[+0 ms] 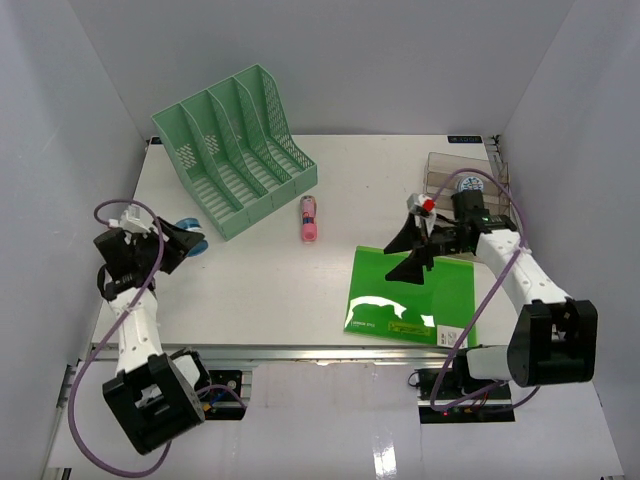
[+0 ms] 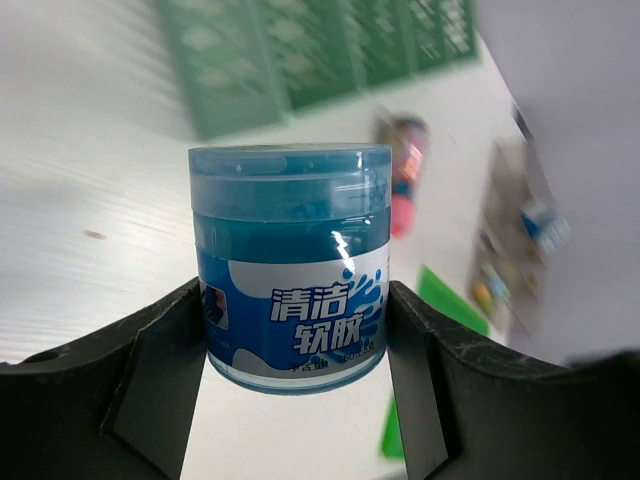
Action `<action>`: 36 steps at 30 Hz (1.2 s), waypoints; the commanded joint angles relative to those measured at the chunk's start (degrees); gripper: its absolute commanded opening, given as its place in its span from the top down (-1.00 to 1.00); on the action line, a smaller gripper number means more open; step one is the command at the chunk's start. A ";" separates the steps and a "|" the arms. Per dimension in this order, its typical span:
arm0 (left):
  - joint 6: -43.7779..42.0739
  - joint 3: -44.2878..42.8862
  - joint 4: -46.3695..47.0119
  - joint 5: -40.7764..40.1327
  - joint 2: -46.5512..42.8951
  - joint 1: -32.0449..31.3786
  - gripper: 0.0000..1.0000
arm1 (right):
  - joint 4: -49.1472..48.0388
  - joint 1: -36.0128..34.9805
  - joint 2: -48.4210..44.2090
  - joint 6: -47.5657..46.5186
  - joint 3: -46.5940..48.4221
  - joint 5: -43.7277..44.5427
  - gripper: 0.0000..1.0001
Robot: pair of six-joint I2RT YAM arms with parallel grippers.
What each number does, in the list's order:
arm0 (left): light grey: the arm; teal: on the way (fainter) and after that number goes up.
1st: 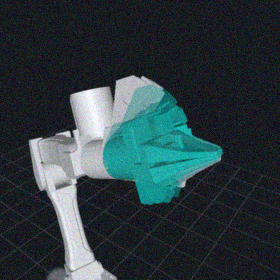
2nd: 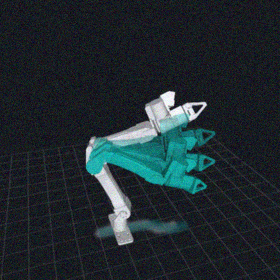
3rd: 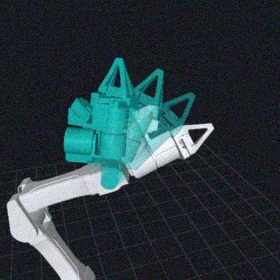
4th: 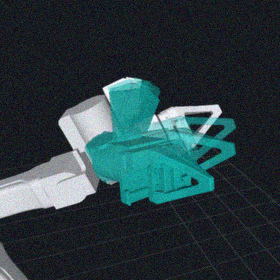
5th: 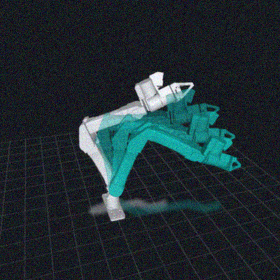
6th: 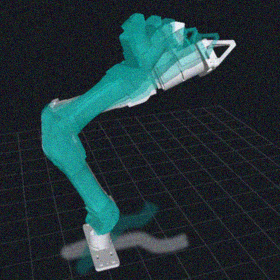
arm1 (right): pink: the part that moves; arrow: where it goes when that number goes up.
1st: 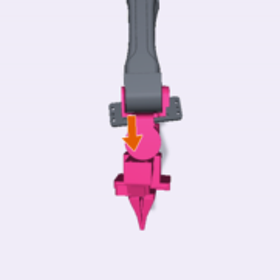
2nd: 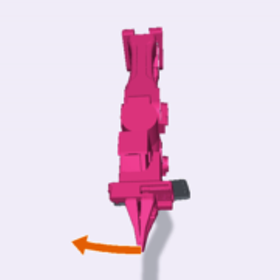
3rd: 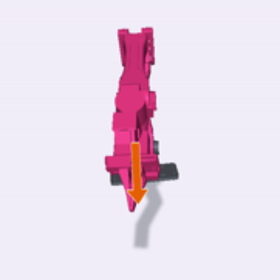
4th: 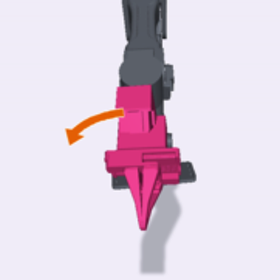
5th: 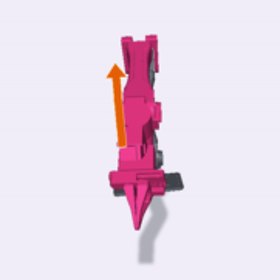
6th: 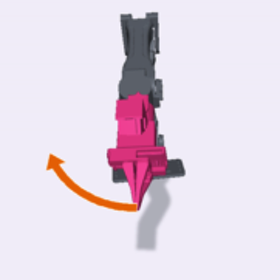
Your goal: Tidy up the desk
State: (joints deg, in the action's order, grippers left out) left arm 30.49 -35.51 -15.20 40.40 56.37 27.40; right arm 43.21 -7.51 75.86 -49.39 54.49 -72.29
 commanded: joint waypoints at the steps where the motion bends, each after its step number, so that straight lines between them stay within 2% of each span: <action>1: 3.47 3.16 6.23 17.98 -8.47 -10.79 0.90 | 5.37 -7.69 1.88 2.25 6.58 2.16 -0.81; 2: 3.37 3.88 6.23 18.40 -11.05 -12.66 0.90 | 0.22 -9.70 1.63 7.51 6.73 3.80 -0.81; 4: 2.91 4.51 6.32 19.67 -14.40 -15.27 0.90 | -7.94 -12.29 0.82 23.88 6.65 6.57 -0.82; 8: 2.54 4.86 6.38 23.95 -16.98 -19.33 0.90 | -19.33 -16.28 0.17 39.64 7.69 10.17 -0.80; 10: 2.47 5.00 6.74 24.62 -17.50 -20.58 0.90 | -23.86 -17.23 -0.34 51.02 7.48 12.43 -0.80; 12: 2.99 5.01 8.24 24.90 -18.13 -23.07 0.90 | -29.36 -18.32 -0.88 62.72 7.73 18.61 -0.80; 14: 3.94 4.69 10.45 23.96 -18.64 -25.48 0.89 | -29.53 -19.02 0.43 68.91 9.24 21.18 -0.80; 20: 5.37 3.60 15.41 18.72 -16.97 -35.63 0.87 | -35.86 -19.65 3.87 80.95 10.83 21.93 -0.80; 25: 4.28 2.67 18.53 11.11 -11.67 -46.33 0.88 | -37.79 -21.61 8.00 83.74 13.98 22.11 -0.80; 29: 3.59 1.39 20.68 7.08 -7.97 -50.99 0.88 | -40.32 -22.42 9.90 85.82 14.29 20.14 -0.80; 36: 3.52 -1.53 24.37 5.38 -1.45 -54.88 0.87 | -44.76 -24.92 9.02 87.97 11.60 17.27 -0.80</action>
State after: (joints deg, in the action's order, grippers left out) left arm 34.92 -32.14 2.74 47.97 52.57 -25.55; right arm 4.22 -30.47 86.52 35.77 66.39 -51.66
